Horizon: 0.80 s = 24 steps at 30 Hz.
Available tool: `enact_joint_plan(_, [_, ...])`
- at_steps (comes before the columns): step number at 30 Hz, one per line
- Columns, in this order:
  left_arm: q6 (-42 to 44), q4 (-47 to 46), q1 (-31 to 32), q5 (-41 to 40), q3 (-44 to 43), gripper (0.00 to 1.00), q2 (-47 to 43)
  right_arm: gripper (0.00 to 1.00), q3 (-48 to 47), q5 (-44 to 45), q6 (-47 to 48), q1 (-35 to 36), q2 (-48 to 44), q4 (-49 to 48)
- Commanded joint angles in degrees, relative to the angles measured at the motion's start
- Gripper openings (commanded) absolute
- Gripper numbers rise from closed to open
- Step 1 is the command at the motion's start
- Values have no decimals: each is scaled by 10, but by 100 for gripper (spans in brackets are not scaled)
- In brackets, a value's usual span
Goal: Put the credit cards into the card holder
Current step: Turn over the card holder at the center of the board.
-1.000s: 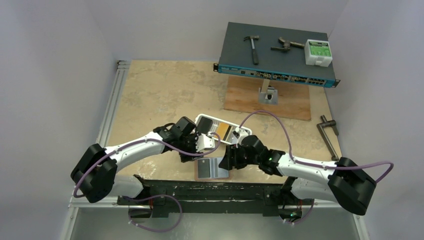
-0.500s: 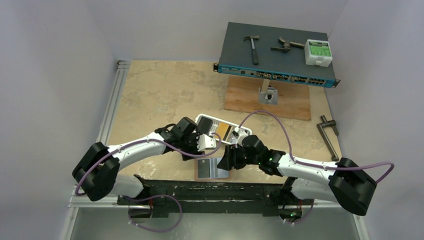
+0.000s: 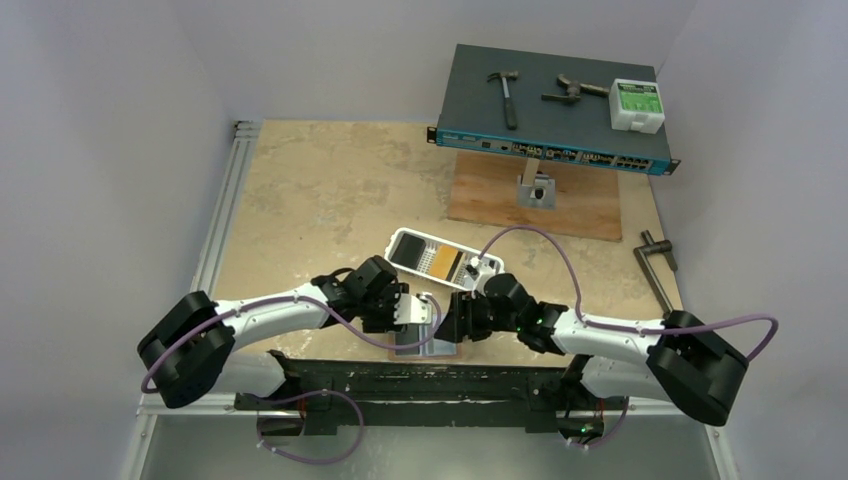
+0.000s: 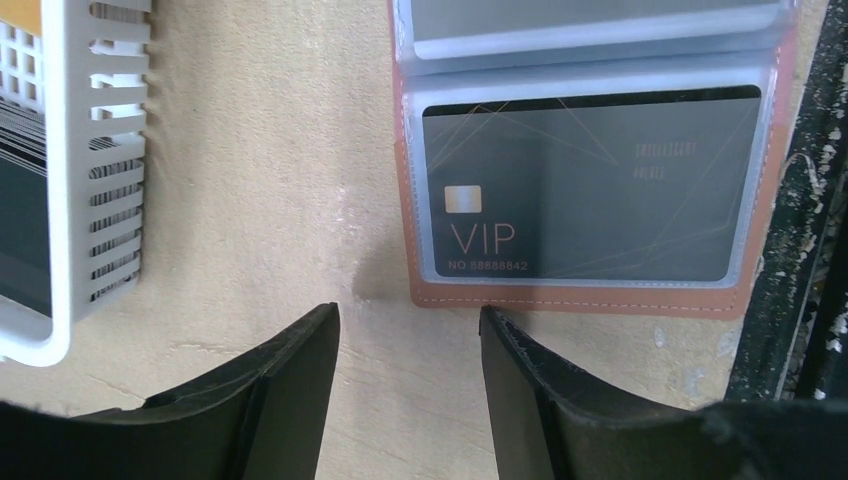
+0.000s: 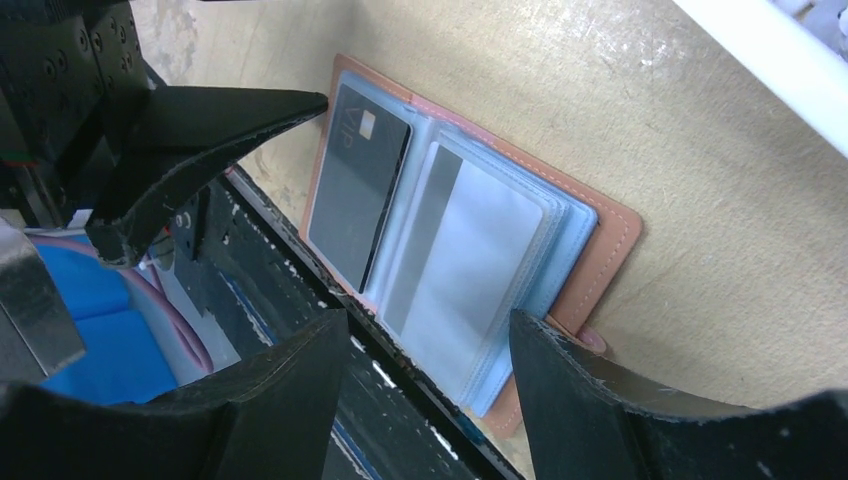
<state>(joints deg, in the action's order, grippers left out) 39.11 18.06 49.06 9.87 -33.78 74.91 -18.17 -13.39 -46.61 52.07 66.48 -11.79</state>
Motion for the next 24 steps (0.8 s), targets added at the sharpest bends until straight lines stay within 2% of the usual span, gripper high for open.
enact_joint_plan(1, [31,-55,12,-33,17,52,-6,61,9,-15,-7,0,15,-31])
enact_joint_plan(24, [11,-52,17,-40,15,47,-20,58,-15,-117,2,0,27,-174])
